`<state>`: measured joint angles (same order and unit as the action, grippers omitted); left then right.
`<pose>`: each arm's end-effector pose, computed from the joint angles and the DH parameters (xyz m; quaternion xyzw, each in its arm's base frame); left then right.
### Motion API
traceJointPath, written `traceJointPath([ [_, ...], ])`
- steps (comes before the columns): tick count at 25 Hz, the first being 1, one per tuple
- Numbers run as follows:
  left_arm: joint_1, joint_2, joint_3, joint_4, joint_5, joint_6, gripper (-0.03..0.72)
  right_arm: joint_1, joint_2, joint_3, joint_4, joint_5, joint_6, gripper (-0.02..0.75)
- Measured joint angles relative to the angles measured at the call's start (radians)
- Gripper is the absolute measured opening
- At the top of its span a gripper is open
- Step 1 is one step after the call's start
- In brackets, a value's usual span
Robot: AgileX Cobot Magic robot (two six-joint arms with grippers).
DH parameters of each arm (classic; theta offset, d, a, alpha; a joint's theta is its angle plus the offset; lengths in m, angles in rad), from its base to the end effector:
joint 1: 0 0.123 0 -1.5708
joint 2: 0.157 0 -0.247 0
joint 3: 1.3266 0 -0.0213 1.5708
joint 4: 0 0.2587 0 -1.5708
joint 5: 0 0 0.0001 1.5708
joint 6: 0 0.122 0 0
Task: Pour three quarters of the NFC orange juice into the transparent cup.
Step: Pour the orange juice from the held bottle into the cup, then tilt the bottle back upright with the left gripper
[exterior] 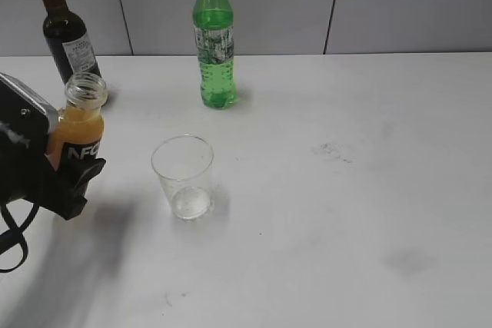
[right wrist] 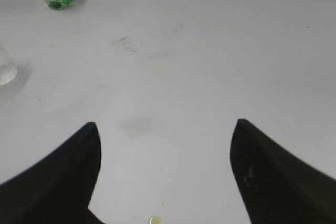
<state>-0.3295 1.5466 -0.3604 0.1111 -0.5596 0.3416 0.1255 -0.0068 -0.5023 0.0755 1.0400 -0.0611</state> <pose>0.2565 -0.0953 0.0841 0.3384 0.8019 0.0005 0.4924 0.0663 0.0164 0.2707 -0.0799 0.8410 0.0549 0.5323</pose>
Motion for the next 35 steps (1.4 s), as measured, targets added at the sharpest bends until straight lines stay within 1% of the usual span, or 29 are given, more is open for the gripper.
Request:
traceJointPath([
  [3,-0.001,0.000,-0.008,-0.022,0.033,0.042,0.480,0.000,0.000,0.000,0.000,0.000,0.000,0.589],
  [6,-0.001,-0.001,-0.033,-0.104,0.085,0.169,0.480,0.000,0.000,0.000,0.000,0.000,0.000,0.589],
  [8,-0.001,-0.005,-0.064,-0.162,0.150,0.242,0.480,0.000,0.000,0.000,0.000,0.000,0.000,0.589],
  [10,-0.001,-0.009,-0.089,-0.181,0.197,0.292,0.480,0.000,0.000,0.000,0.000,0.000,0.000,0.589],
  [13,-0.004,-0.010,-0.108,-0.189,0.219,0.354,0.480,0.000,0.000,0.000,0.000,0.000,0.000,0.589],
  [20,-0.059,-0.025,-0.139,-0.192,0.249,0.435,0.480,0.000,0.000,0.000,0.000,0.000,0.000,0.589],
  [25,-0.060,-0.027,-0.165,-0.194,0.290,0.526,0.480,0.000,0.000,0.000,0.000,0.000,0.000,0.589],
  [29,-0.060,-0.027,-0.185,-0.235,0.309,0.588,0.480,0.000,0.000,0.000,0.000,0.000,0.000,0.589],
  [35,-0.060,-0.027,-0.195,-0.259,0.315,0.615,0.480,0.000,0.000,0.000,0.000,0.000,0.000,0.589],
])
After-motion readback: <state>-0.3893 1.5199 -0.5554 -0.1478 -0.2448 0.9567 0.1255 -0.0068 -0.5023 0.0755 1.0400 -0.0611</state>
